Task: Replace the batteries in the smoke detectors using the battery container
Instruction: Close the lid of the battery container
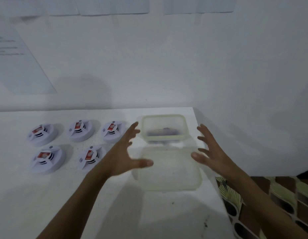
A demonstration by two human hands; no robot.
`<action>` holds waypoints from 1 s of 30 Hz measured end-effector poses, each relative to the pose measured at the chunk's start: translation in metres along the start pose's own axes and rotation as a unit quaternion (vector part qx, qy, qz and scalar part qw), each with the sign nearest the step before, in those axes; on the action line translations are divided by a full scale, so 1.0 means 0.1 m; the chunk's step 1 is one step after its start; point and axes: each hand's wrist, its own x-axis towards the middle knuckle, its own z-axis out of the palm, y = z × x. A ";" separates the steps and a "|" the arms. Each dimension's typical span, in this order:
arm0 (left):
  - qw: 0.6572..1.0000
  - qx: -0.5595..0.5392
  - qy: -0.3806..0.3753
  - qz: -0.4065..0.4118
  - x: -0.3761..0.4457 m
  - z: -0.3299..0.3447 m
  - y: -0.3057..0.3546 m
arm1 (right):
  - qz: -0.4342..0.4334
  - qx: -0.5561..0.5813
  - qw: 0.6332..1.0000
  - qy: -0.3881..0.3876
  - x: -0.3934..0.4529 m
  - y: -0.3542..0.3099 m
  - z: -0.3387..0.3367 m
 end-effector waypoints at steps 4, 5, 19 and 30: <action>0.997 -0.081 0.002 0.007 -0.61 0.35 -0.16 | -0.021 0.005 0.999 -0.040 -0.55 0.19 0.15; 0.995 -0.100 0.012 0.006 -0.67 0.43 -0.18 | -0.020 0.007 0.999 -0.045 -0.62 0.22 0.20; 0.988 -0.132 0.074 -0.007 -0.36 0.53 -0.23 | 0.000 0.054 0.998 0.015 -0.30 0.20 0.33; 0.989 -0.132 0.059 -0.017 -0.29 0.51 -0.23 | 0.004 0.044 0.999 0.017 -0.25 0.19 0.35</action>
